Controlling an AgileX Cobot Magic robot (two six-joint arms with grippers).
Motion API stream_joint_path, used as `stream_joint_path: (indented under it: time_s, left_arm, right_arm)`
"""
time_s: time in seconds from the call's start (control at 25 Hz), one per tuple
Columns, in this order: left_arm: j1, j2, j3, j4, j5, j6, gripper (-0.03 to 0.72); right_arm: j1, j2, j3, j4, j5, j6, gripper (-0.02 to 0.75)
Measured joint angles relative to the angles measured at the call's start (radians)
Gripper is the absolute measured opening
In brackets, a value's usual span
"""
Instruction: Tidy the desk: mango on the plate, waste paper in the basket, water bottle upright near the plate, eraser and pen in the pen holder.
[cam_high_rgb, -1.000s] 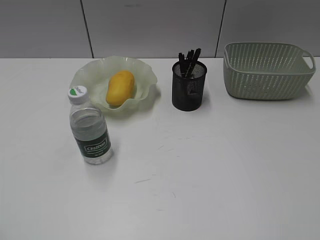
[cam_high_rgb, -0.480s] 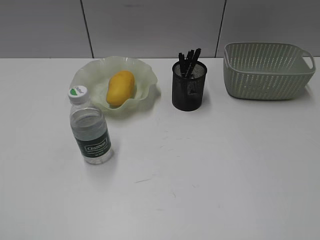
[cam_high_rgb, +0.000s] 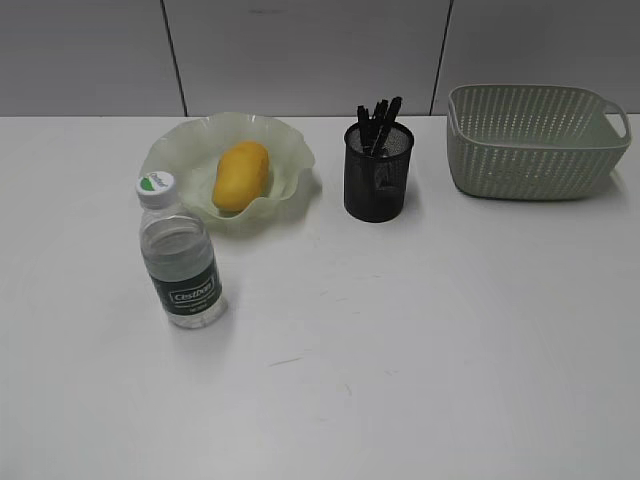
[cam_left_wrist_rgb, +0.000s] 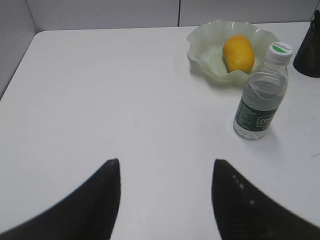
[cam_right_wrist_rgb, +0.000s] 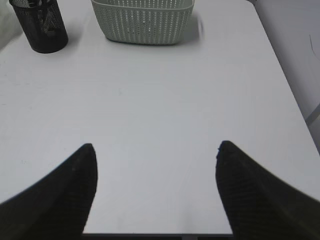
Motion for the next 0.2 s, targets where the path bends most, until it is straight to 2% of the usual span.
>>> stream_joint_path:
  time_s: [0.2]
  left_arm:
    - [0.0,0.0,0.0,0.0,0.0,0.0,0.435]
  right_arm:
    - [0.0,-0.001,0.0,0.0,0.0,0.0,0.582]
